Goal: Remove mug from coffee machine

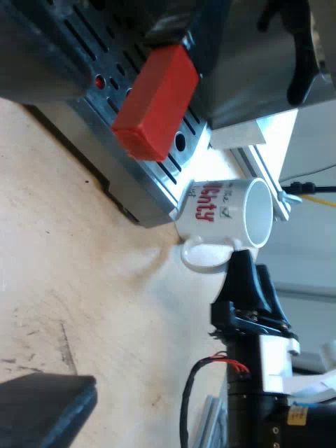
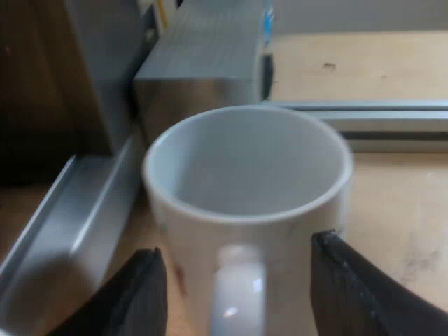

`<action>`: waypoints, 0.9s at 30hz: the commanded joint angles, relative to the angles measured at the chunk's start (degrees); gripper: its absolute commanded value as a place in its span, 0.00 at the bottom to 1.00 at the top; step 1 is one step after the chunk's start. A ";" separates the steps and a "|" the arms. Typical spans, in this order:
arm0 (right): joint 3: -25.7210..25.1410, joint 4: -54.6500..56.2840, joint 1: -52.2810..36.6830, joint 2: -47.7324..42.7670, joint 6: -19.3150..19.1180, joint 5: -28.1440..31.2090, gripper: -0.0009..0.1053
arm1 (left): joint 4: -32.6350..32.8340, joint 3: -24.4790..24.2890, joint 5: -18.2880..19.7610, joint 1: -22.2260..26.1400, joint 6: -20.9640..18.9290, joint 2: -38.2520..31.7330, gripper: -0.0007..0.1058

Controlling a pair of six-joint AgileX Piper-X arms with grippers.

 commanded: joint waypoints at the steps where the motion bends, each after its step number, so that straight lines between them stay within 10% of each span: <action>1: 1.51 7.51 2.48 -5.00 -0.05 1.91 0.47 | -1.12 0.04 0.26 -0.23 0.15 0.02 0.75; 12: -1.45 39.64 11.54 -22.03 5.29 7.15 0.47 | -1.12 0.04 0.72 -0.23 0.04 0.02 0.75; 27: -25.08 96.79 12.19 -33.84 9.90 0.81 0.47 | 9.11 -7.30 -6.63 -0.23 -4.69 0.02 0.75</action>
